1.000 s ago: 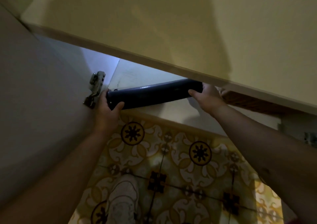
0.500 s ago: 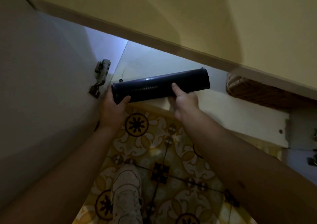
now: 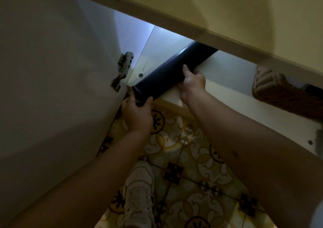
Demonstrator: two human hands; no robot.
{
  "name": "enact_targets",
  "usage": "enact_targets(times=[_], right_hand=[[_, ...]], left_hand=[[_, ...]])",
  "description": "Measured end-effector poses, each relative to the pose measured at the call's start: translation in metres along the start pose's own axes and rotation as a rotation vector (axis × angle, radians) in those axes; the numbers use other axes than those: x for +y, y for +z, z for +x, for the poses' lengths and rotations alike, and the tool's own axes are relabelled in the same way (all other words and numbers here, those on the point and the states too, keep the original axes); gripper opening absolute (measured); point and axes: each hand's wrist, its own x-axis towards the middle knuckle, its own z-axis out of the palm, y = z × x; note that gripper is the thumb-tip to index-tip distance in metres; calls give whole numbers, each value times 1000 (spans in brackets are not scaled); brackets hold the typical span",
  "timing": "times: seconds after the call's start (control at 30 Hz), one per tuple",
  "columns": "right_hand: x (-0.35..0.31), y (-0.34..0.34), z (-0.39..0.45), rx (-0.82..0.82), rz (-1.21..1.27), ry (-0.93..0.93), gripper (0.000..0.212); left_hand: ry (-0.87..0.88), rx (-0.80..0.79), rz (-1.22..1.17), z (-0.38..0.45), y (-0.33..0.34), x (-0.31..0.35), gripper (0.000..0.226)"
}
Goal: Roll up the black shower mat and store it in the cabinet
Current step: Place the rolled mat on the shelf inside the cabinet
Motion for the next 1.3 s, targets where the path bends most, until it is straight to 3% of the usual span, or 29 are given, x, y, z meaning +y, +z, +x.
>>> enact_targets(times=[0.17, 0.3, 0.4, 0.63, 0.8, 1.03, 1.13, 1.3], right_hand=[[8, 22, -1, -196, -43, -71, 51], [7, 26, 0, -304, -94, -45, 36], [5, 33, 3, -325, -87, -63, 31], [-2, 61, 11, -360, -98, -44, 50], [0, 73, 12, -390, -34, 5, 50], [-10, 68, 13, -318, -296, -107, 37], [-11, 63, 8, -229, -486, -179, 45], [-11, 51, 5, -178, -591, -232, 50]], left_hand=[[-89, 90, -129, -1, 8, 6, 48], [-139, 123, -139, 5, 13, 14, 50], [-155, 122, -119, 10, 15, 16, 52], [-68, 13, -38, 19, 14, 8, 58], [-13, 24, 15, 24, 8, 11, 64], [5, -61, 44, 24, 10, 14, 78], [22, -57, 47, 22, 9, 12, 82], [43, -71, 73, 17, 9, 8, 85]])
